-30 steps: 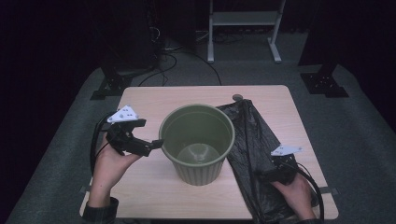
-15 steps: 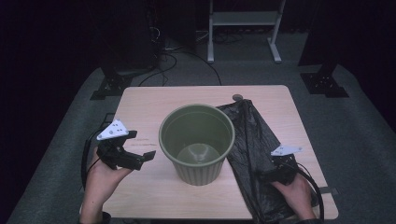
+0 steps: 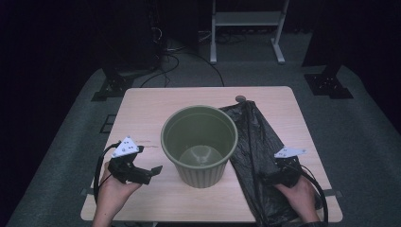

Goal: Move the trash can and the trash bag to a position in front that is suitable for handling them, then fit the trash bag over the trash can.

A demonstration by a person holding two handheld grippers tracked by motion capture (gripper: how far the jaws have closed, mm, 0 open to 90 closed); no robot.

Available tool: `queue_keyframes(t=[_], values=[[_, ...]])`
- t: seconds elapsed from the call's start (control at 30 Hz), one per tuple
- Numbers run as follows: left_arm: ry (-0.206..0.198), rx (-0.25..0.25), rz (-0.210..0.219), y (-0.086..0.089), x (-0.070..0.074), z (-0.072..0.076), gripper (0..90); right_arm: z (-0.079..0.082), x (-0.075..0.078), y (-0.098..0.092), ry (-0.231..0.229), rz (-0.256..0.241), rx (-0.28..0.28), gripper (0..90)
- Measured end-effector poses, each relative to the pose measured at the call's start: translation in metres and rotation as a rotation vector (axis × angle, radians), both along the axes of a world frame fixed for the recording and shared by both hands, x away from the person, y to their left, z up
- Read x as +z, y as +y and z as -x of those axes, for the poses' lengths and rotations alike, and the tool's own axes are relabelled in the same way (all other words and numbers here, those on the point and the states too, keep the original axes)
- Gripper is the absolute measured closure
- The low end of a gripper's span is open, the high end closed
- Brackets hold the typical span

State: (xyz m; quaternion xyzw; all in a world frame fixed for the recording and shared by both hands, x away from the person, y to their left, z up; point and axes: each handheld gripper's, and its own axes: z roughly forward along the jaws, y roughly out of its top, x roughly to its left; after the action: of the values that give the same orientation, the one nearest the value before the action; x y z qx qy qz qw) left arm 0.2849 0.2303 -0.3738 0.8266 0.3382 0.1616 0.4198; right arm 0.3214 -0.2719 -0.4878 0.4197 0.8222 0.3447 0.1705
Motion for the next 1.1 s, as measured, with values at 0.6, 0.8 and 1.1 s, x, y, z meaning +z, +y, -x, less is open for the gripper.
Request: queue_keyframes(t=[0.6, 0.8, 1.1], values=[[0.041, -0.014, -0.056, -0.013, -0.064, -0.017, 0.1, 0.000, 0.000, 0.000, 0.000, 0.000, 0.000, 0.0], [0.055, -0.023, -0.079, -0.016, -0.081, -0.018, 0.1, 0.000, 0.000, 0.000, 0.000, 0.000, 0.000, 0.0], [0.088, -0.041, -0.094, -0.018, -0.100, -0.019, 0.0, 0.000, 0.000, 0.000, 0.000, 0.000, 0.000, 0.0]])
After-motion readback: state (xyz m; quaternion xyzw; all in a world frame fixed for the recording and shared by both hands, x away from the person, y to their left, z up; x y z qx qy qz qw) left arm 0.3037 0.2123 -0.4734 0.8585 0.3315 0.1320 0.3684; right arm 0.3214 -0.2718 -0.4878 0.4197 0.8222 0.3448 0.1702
